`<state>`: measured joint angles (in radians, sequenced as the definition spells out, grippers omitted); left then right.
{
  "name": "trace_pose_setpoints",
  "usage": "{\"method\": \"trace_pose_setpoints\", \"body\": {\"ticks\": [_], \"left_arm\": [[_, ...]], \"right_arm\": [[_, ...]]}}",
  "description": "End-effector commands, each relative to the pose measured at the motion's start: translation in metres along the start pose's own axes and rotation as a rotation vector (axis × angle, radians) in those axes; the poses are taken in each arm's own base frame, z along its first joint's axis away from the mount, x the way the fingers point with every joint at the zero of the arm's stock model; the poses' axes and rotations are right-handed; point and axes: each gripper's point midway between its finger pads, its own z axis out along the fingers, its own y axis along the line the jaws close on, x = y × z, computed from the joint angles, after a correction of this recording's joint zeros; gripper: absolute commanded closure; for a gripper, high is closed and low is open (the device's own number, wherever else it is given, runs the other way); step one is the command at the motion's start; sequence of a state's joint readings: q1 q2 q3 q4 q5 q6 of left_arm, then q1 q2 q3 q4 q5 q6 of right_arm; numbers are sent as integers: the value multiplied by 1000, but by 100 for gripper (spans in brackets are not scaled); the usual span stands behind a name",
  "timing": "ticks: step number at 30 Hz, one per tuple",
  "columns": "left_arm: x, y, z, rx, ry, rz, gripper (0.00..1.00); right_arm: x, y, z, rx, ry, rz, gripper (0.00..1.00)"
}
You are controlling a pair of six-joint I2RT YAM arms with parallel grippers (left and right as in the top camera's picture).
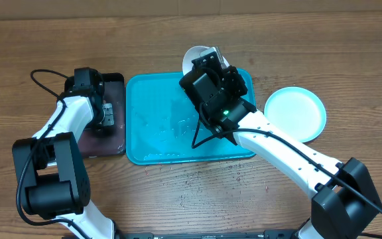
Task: Clean dirty plates on tray and stack at the side
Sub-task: 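Tilt the white plate up on its edge with the right gripper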
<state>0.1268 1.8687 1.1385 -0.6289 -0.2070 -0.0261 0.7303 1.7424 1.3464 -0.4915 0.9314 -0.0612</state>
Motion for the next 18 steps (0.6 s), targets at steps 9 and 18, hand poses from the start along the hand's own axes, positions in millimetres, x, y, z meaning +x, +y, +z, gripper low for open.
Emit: {"method": "trace_pose_setpoints", "body": {"ticks": [9, 18], "left_arm": [[-25, 3, -24, 22, -10, -50, 44], [-25, -13, -30, 122, 6, -132, 43]], "right_arm": [[-19, -22, -14, 51, -47, 55, 96], [-20, -33, -18, 126, -54, 57, 96]]}}
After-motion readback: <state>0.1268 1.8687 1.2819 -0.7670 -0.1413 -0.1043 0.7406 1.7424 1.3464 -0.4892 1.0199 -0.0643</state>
